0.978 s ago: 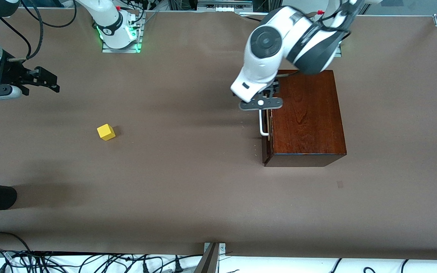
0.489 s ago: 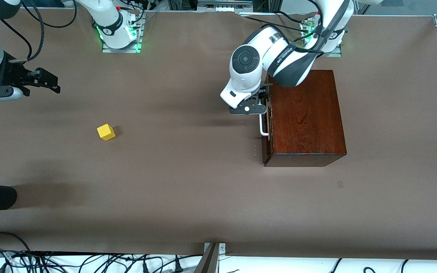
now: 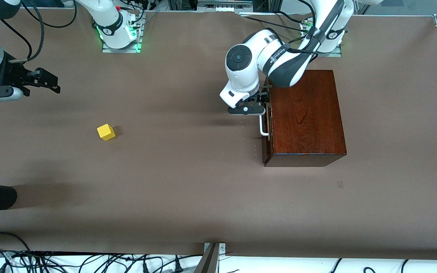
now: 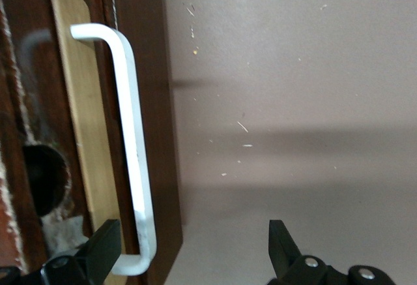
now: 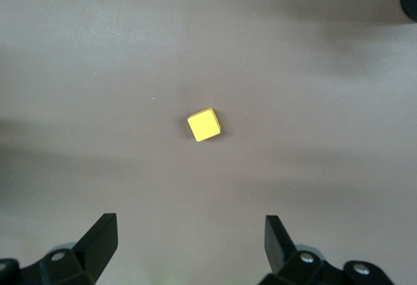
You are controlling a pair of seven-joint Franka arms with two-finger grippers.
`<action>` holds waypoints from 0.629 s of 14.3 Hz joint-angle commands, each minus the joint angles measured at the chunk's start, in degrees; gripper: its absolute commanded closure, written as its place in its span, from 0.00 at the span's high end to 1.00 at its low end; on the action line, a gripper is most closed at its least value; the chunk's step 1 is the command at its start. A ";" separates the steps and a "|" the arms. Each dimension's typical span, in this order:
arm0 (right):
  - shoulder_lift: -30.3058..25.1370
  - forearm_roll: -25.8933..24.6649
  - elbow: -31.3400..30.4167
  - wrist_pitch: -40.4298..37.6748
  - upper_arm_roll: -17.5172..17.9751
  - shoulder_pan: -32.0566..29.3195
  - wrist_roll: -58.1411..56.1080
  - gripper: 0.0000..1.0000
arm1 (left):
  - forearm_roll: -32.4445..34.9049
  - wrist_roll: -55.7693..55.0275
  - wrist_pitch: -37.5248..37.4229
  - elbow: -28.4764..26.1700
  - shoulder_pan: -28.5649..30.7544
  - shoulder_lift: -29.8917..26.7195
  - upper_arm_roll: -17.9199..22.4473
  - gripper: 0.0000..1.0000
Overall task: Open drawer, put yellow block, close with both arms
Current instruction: 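Reach the left gripper to the white drawer handle and grasp it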
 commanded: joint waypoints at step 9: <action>-0.23 -0.37 -0.20 0.64 0.10 0.19 -0.37 1.00 | 2.18 -1.26 3.66 -0.37 -0.25 2.93 -0.05 1.00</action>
